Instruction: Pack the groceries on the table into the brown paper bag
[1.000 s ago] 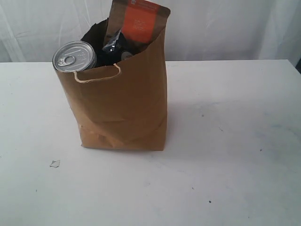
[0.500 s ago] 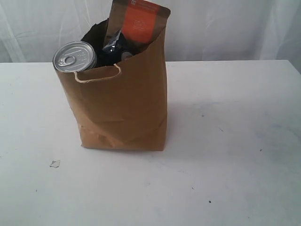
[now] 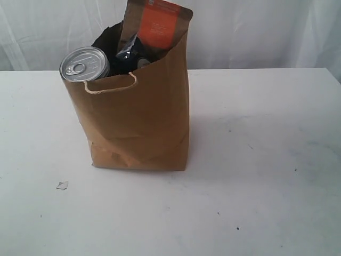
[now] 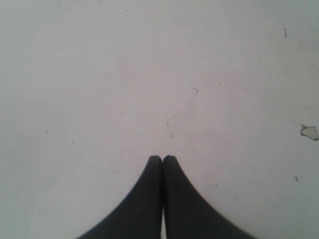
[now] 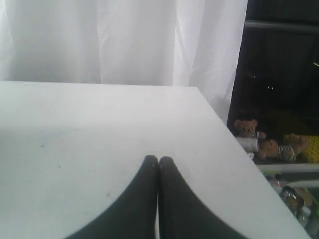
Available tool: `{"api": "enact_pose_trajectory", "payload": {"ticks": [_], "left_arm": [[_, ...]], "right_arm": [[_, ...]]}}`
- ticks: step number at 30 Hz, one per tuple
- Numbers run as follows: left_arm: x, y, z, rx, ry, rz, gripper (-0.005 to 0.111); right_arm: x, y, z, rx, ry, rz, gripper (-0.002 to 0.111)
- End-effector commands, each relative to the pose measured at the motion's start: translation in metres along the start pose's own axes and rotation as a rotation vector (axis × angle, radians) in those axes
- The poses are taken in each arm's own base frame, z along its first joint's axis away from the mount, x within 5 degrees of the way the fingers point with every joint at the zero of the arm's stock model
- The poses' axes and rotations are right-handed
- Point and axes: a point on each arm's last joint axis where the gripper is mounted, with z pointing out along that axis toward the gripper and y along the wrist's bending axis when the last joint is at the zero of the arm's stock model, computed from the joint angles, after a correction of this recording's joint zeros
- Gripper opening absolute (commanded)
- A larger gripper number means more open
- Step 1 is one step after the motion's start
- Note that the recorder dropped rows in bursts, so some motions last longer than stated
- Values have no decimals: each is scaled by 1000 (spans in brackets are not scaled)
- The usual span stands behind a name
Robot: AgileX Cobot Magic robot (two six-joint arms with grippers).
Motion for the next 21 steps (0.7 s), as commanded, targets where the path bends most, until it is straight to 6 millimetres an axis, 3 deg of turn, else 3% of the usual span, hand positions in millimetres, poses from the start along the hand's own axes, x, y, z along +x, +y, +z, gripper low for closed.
{"api": "enact_pose_trajectory", "payload": {"ticks": [1, 21], "left_arm": [[6, 2, 1, -21, 44, -8, 0], [7, 3, 1, -25, 52, -10, 0]], "right_arm": [[24, 0, 2, 3, 155, -1, 0], [26, 1, 2, 2, 159, 1, 0]]}}
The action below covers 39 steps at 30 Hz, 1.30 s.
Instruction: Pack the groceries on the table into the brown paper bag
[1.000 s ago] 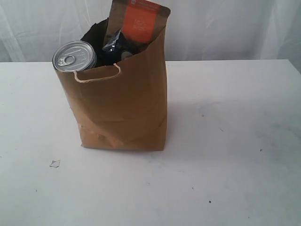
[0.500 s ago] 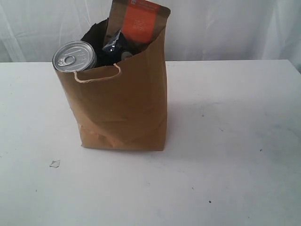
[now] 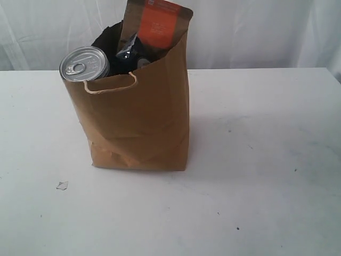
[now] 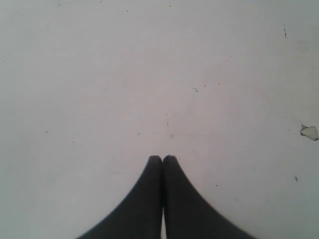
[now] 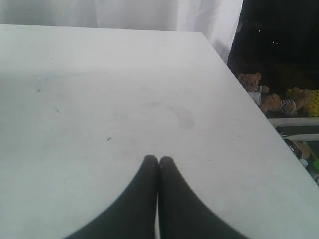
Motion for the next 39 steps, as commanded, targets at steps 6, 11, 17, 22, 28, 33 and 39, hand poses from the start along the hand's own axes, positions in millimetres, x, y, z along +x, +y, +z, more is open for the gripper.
{"api": "enact_pose_trajectory", "payload": {"ticks": [6, 11, 17, 22, 28, 33, 39], "left_arm": [[-13, -15, -12, 152, -29, 377, 0], [2, -18, -6, 175, 33, 484, 0], [3, -18, 0, 132, -35, 256, 0], [3, -19, 0, 148, -21, 97, 0], [3, -19, 0, 155, -35, 192, 0], [3, -19, 0, 155, -35, 192, 0], [3, -19, 0, 155, -34, 192, 0]], "right_arm": [[2, 0, 0, 1, -3, -1, 0], [2, 0, 0, 1, -3, -1, 0], [2, 0, 0, 1, -3, -1, 0], [2, 0, 0, 1, -3, -1, 0], [2, 0, 0, 1, -3, -1, 0], [2, 0, 0, 1, -3, -1, 0], [2, 0, 0, 1, -3, -1, 0]]}}
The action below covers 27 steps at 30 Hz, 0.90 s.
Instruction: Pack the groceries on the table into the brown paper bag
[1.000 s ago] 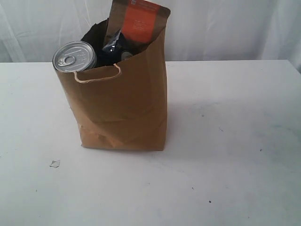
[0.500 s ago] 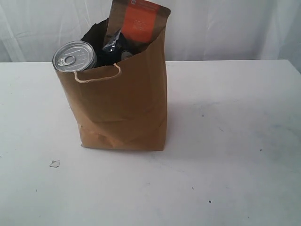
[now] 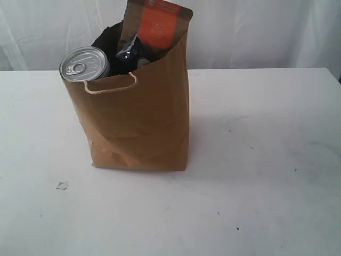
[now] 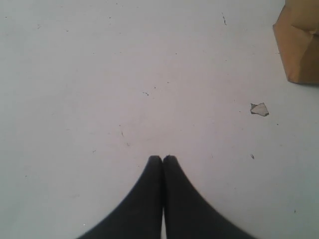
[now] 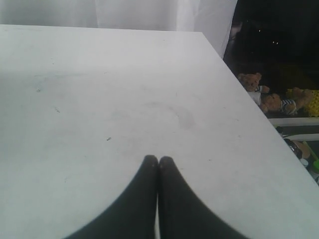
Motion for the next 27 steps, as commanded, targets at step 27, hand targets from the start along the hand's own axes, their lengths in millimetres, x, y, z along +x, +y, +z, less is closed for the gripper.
{"api": "enact_pose_trajectory", "payload": {"ticks": [27], "left_arm": [[2, -4, 0, 80, 3, 35, 0]], "right_arm": [[2, 0, 0, 2, -3, -3, 0]]}}
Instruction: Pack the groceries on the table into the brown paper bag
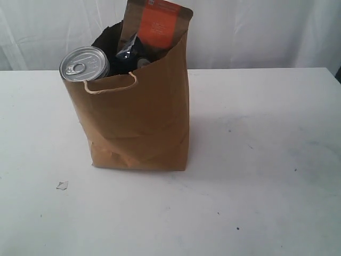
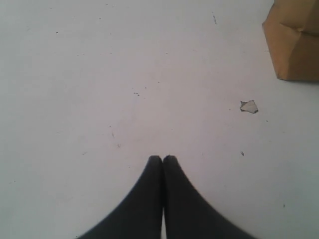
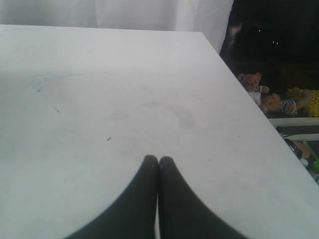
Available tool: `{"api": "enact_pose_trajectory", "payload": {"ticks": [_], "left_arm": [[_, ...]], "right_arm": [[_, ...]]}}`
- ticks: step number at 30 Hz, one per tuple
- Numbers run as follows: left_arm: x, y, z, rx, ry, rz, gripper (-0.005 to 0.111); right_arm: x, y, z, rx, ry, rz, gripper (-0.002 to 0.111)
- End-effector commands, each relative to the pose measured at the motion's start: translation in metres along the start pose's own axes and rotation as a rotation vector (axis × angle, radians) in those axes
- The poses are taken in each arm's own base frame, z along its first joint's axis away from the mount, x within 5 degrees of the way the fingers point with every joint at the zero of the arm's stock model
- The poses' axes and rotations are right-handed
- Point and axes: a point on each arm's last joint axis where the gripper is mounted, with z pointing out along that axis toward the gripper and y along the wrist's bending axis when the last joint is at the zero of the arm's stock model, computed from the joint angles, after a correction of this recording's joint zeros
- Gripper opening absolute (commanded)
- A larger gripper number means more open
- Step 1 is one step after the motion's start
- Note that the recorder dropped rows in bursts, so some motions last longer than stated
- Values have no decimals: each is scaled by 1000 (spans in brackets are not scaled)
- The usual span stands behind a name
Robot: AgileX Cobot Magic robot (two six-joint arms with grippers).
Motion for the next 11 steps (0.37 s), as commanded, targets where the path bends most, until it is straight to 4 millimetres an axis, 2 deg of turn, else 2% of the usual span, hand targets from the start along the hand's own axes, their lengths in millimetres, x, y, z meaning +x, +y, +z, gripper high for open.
{"api": "enact_pose_trajectory", "payload": {"ticks": [1, 11], "left_arm": [[2, -2, 1, 45, 2, 18, 0], [2, -2, 1, 45, 2, 18, 0]], "right_arm": [[2, 0, 0, 2, -3, -3, 0], [2, 0, 0, 2, -3, -3, 0]]}}
